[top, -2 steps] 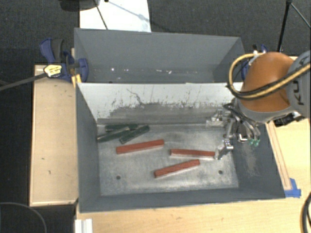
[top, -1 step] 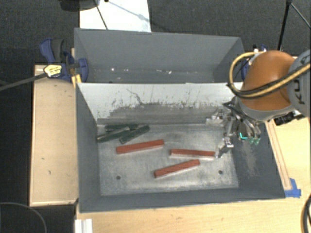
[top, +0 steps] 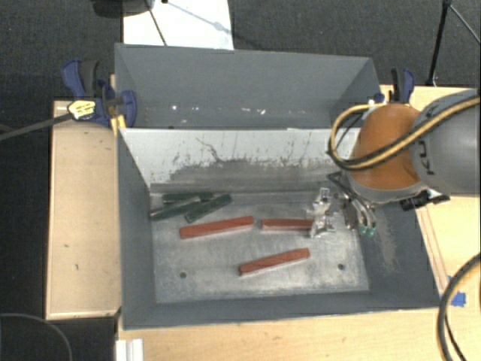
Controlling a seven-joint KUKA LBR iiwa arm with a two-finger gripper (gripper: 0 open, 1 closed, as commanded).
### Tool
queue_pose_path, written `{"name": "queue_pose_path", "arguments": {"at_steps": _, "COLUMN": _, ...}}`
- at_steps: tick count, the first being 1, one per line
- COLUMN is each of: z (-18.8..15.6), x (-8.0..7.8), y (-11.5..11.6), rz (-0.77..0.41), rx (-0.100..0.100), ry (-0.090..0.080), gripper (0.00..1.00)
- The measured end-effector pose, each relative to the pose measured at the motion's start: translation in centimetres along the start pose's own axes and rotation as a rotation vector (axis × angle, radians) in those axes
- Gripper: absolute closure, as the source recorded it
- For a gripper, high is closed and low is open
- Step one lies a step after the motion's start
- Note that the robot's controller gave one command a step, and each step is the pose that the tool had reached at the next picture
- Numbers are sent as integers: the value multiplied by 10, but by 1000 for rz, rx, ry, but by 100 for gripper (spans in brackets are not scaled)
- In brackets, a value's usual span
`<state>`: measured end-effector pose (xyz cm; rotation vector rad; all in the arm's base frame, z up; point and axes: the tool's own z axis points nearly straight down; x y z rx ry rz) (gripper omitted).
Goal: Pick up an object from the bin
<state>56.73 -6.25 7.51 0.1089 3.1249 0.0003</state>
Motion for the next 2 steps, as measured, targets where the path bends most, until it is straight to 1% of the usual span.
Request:
{"name": "queue_pose_path", "arguments": {"at_steps": 1, "z": 0, "x": 0, "y": 0, "rz": -1, "rx": 0, "ry": 0, "gripper": 100}}
{"name": "queue_pose_path", "arguments": {"at_steps": 2, "z": -194, "x": 1, "y": 35, "rz": -114, "rx": 0, "ry": 14, "gripper": 100}}
